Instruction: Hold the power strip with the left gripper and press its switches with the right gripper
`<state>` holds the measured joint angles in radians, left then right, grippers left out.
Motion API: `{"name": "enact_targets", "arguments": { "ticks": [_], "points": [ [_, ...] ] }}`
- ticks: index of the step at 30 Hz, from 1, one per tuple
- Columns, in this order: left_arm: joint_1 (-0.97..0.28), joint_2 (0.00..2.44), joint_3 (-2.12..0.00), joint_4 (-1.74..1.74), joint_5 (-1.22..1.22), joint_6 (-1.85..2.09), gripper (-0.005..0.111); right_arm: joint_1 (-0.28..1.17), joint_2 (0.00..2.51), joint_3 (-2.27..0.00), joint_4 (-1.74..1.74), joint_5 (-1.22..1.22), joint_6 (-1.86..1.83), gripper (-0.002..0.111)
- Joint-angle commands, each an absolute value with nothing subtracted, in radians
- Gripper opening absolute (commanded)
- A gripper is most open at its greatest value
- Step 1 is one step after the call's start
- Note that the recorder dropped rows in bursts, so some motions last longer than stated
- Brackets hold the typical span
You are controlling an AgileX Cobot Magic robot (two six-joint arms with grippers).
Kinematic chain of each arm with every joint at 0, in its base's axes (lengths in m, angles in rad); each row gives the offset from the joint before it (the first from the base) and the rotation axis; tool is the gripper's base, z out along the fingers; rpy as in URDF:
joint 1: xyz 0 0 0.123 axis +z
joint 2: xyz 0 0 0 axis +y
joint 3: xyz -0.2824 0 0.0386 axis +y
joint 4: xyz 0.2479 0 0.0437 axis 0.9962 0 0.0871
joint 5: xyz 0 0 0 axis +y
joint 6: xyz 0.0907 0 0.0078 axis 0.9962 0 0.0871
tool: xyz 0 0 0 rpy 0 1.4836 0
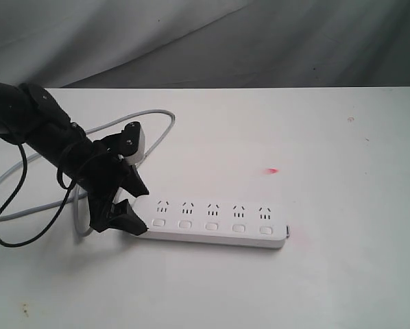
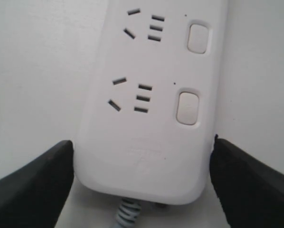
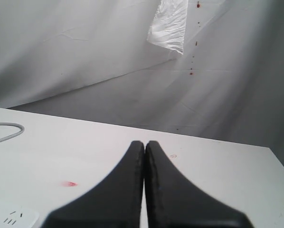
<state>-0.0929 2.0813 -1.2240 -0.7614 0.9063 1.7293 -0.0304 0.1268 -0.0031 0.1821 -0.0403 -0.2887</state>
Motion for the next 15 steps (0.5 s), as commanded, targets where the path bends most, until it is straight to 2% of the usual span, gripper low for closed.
{"name": "enact_targets", "arguments": {
  "ticks": [1,8,12,15],
  "points": [
    [-0.098,2.085,-1.228,-0.781,0.921,1.72,0.073,-0.037,0.121,0.0,0.19,-0.037,-0.29,0.0],
    [-0.098,2.085,-1.228,-0.781,0.921,1.707,0.074,-0.037,0.121,0.0,0.19,-0.037,-0.29,0.0],
    [-0.098,2.085,-1.228,-0.781,0.915,1.701,0.082,-0.037,0.121,0.0,0.19,-0.037,-0.29,0.0],
    [-0.098,2.085,-1.228,-0.781,0.891,1.701,0.093,-0.037,0.121,0.0,0.19,-0.037,-0.29,0.0]
  ]
}}
